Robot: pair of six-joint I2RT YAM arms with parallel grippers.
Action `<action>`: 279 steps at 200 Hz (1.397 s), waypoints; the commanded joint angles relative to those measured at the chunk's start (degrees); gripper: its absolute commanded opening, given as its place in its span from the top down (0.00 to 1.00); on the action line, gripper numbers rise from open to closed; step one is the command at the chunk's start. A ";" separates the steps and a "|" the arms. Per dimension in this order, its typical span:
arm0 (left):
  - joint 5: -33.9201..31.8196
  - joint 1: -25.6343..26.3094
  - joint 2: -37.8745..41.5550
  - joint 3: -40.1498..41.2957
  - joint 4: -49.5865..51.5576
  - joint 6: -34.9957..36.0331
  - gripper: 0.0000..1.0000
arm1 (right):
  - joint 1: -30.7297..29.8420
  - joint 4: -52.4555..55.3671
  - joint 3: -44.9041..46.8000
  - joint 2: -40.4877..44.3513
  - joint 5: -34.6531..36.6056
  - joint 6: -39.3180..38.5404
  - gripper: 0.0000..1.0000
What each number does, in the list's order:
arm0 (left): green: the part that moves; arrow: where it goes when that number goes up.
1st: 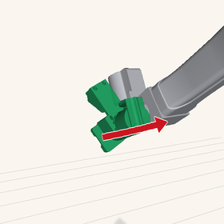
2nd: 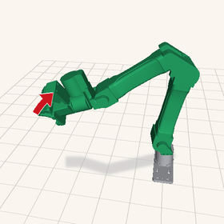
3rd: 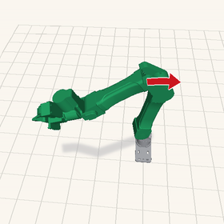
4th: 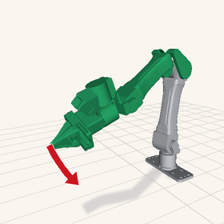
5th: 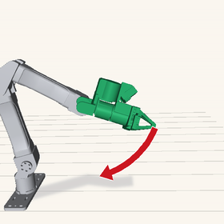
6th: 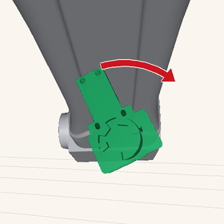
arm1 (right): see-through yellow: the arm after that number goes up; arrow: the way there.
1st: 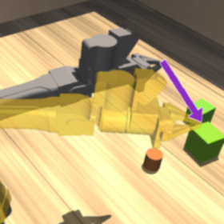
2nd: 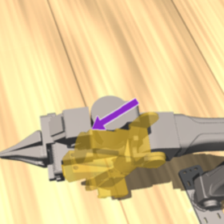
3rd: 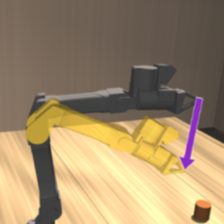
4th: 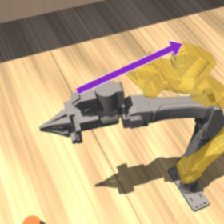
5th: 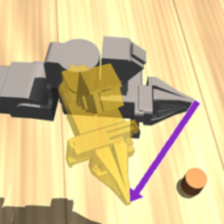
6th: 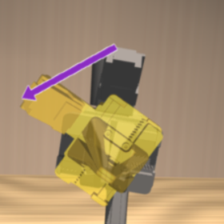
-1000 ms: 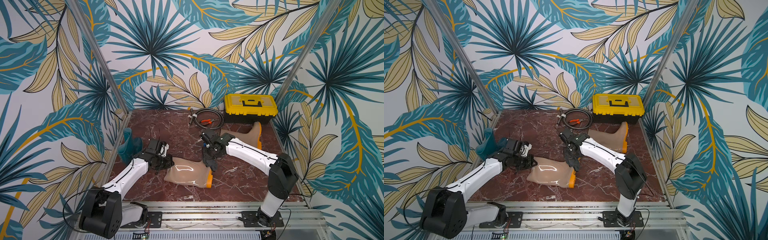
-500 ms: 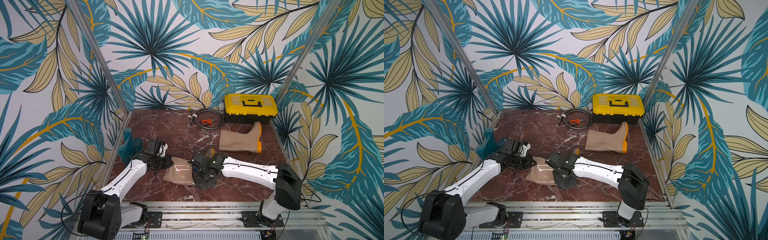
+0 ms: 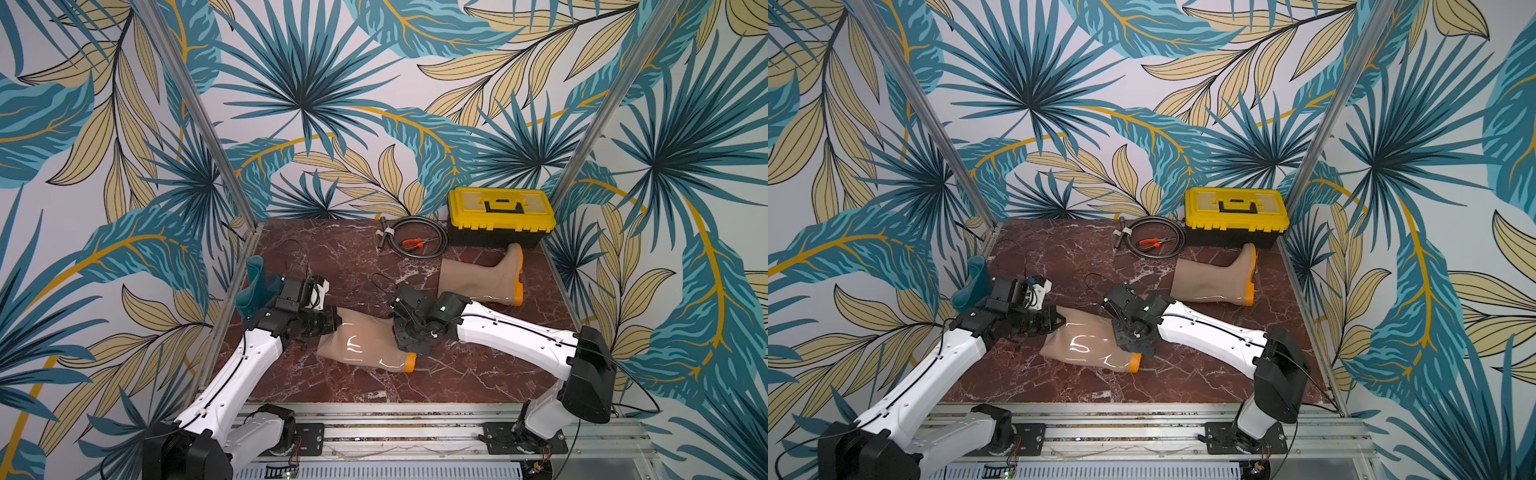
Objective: Wipe the rubber boots with a cloth
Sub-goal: Adjust the rubber boot at the center of the board, then wipe the dirt off the rubber boot.
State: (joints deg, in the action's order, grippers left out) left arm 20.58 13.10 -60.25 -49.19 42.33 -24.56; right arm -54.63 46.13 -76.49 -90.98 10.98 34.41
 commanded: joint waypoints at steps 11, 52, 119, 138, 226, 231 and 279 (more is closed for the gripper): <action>-3.62 -0.81 4.69 -11.63 6.03 5.21 1.00 | 2.17 -1.46 2.29 8.51 5.25 -2.03 1.00; -4.19 -0.82 4.89 -25.62 13.33 9.31 1.00 | 6.06 -6.05 10.00 17.75 6.28 -2.01 1.00; -16.58 15.62 -9.61 -26.34 14.25 4.37 1.00 | 8.21 -9.47 20.11 23.04 1.79 1.64 1.00; -17.08 22.36 -21.56 -29.12 13.70 -1.04 1.00 | 9.86 -7.69 22.58 25.35 3.27 4.52 1.00; -12.37 39.19 -46.39 -61.51 13.73 2.06 0.32 | 14.22 4.38 29.26 45.92 16.55 10.11 1.00; -12.09 39.19 -45.33 -61.26 13.70 2.42 0.32 | 14.29 4.01 29.44 45.99 16.67 10.09 1.00; -17.92 37.37 -29.78 -51.02 13.74 2.70 0.27 | 14.23 -2.42 27.33 37.42 13.15 8.80 1.00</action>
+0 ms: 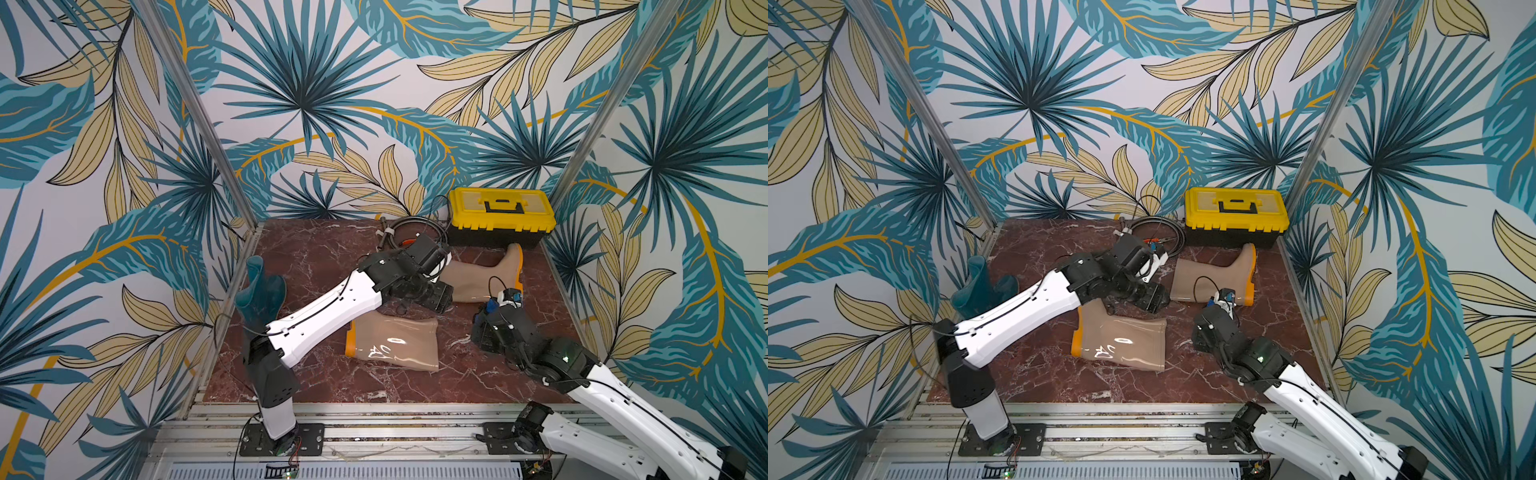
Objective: Wipe the rubber boots with a cloth
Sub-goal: Wipe the dirt off the rubber boot.
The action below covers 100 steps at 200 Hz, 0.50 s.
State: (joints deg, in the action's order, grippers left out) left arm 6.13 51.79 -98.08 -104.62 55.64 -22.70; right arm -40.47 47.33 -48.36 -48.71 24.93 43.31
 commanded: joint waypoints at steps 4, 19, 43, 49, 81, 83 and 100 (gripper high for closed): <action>-4.41 -1.81 9.49 5.72 0.31 0.66 0.26 | 0.11 -4.15 -1.13 -5.74 -1.24 -0.25 1.00; -7.24 -5.30 14.69 12.14 0.40 -1.29 0.24 | 0.12 -6.76 -2.55 -8.90 -3.08 -0.84 1.00; -7.49 -14.52 21.20 24.83 -0.35 -4.13 0.23 | 0.12 -11.32 -5.57 -14.97 -7.91 -2.18 1.00; -6.24 -17.07 22.31 28.26 -1.28 -3.66 0.23 | 0.10 -11.95 -6.60 -17.07 -9.70 -2.62 1.00; 3.79 -28.25 26.71 44.55 -8.39 -3.27 0.24 | 0.13 -12.38 -11.99 -27.41 -18.43 -3.26 1.00; 4.43 -28.55 26.87 45.28 -8.98 -3.31 0.24 | 0.10 -12.53 -12.19 -27.95 -18.84 -3.24 1.00; 8.81 -28.90 27.35 50.41 -14.30 -3.56 0.24 | -0.14 -15.18 -13.77 -31.71 -22.60 -2.53 1.00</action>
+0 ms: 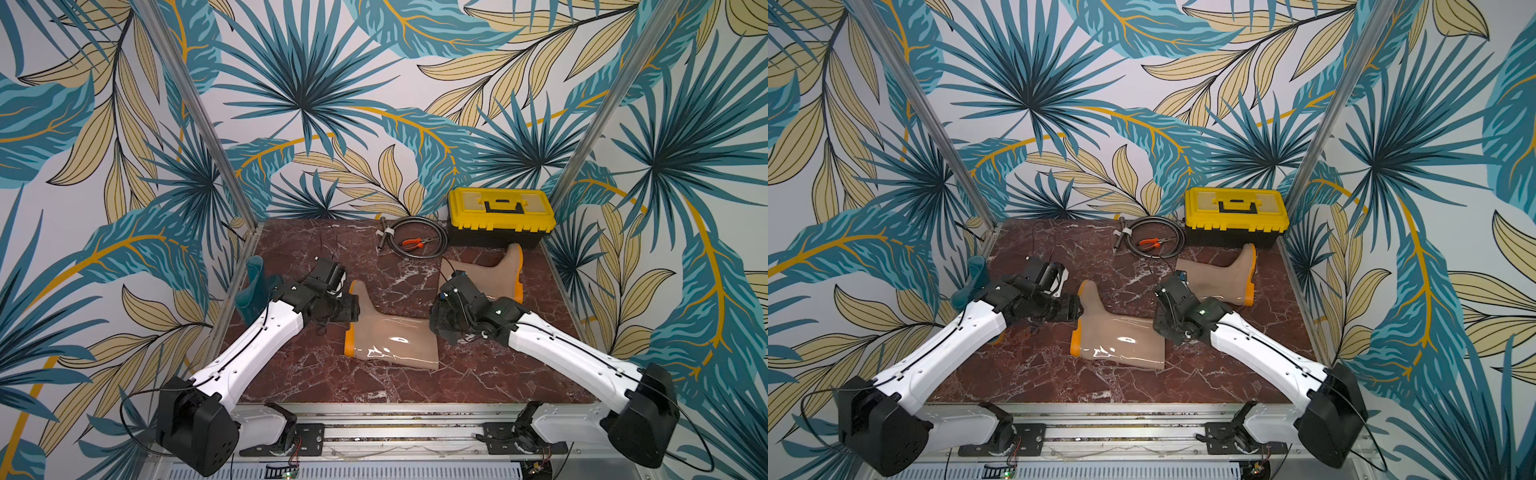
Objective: Wipe the rubber boots with a cloth
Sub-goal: Wipe the dirt off the rubber boot.
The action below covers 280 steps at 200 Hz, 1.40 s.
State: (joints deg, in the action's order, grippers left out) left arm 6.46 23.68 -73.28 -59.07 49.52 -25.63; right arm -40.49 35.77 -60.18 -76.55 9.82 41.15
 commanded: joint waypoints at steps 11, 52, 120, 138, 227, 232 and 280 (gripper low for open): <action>11.73 -0.76 1.84 7.20 -11.67 -0.81 0.24 | -0.64 -5.06 -3.70 -6.47 -8.36 -0.09 1.00; 18.15 -0.74 -2.64 10.70 -19.43 -2.01 0.31 | -3.52 -7.95 -15.87 -18.17 -10.37 -0.77 1.00; 12.98 -0.77 2.10 13.90 -19.37 -1.45 0.47 | -5.21 -11.72 -23.80 -30.76 -16.89 0.15 1.00; 9.41 -0.85 4.51 14.79 -19.05 -1.64 0.41 | -4.90 -10.96 -23.22 -32.06 -17.17 -0.08 1.00; 7.78 1.73 -5.94 18.55 -27.04 -0.05 0.50 | 1.40 -14.26 -8.42 -25.17 -19.66 4.12 1.00; 7.90 2.14 -5.64 18.98 -27.60 -0.33 0.53 | 0.94 -15.08 -9.35 -25.45 -20.00 4.78 1.00; 8.21 2.61 -3.35 20.06 -27.81 -2.04 0.81 | -5.19 -14.68 -29.01 -37.26 -23.11 4.25 1.00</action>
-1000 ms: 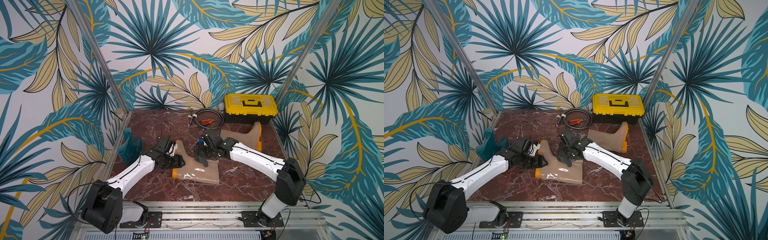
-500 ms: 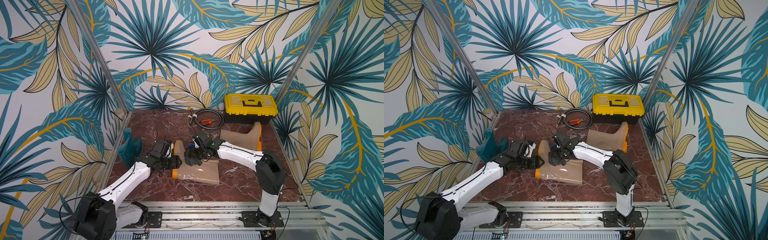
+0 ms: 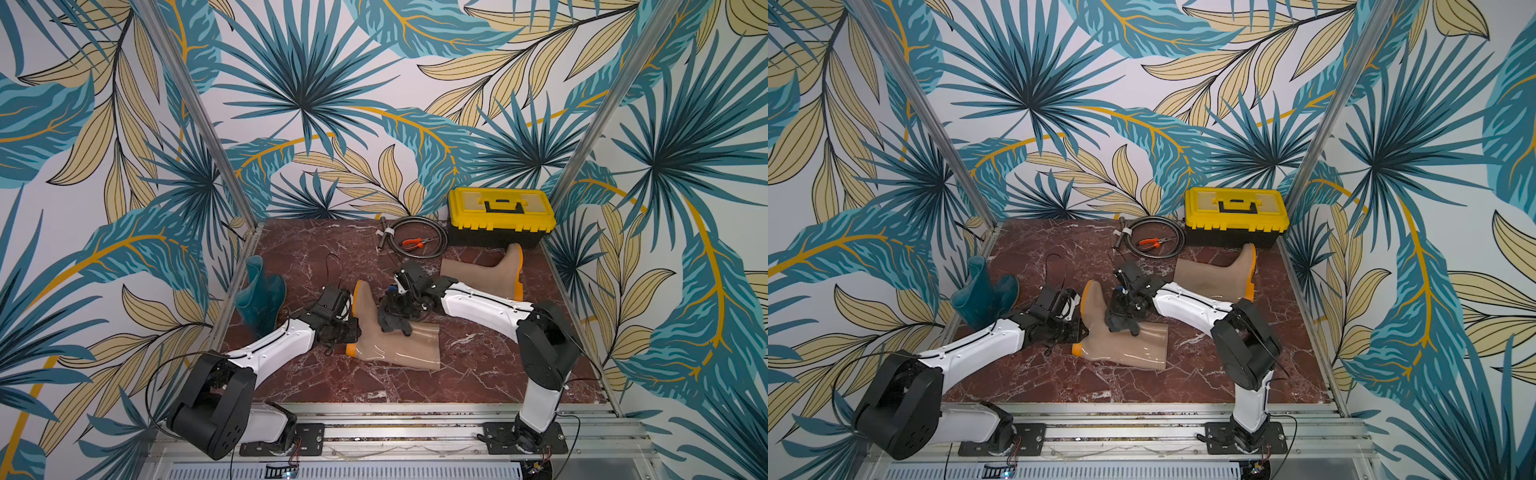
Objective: Wipe the rubber boots with a cloth
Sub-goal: Wipe the dirt off the rubber boot.
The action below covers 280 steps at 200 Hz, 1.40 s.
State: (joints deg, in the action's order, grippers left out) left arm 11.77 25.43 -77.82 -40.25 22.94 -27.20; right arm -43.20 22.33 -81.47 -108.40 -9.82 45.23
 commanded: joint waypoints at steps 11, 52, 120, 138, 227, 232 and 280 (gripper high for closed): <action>3.23 0.87 1.63 1.23 -1.17 -0.73 0.85 | -2.50 -1.77 -9.37 -7.26 -4.85 0.72 1.00; 3.04 0.85 1.34 0.90 -1.27 -4.63 1.00 | -1.29 0.21 -0.18 -3.26 -1.26 -2.09 1.00; 2.76 0.99 1.94 0.26 -1.23 -7.53 1.00 | 12.30 8.06 30.59 16.55 7.32 -7.60 1.00; 2.88 0.94 2.08 0.52 -1.14 -7.69 1.00 | 13.62 9.90 31.51 21.23 9.14 -7.97 1.00; 3.55 2.12 0.74 -0.81 -1.23 -9.53 1.00 | -6.10 3.72 -2.26 -2.68 0.60 -4.46 1.00; 3.61 2.08 0.74 -0.88 -1.23 -9.52 1.00 | -6.07 3.19 -2.26 -3.50 0.13 -4.21 1.00; 3.98 2.08 0.39 -1.16 -1.23 -9.79 1.00 | 2.99 6.49 12.68 1.17 3.57 -7.25 1.00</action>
State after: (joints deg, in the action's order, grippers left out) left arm 12.91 27.29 -77.28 -39.51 22.22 -35.44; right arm -47.03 21.89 -77.78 -110.52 -9.82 39.90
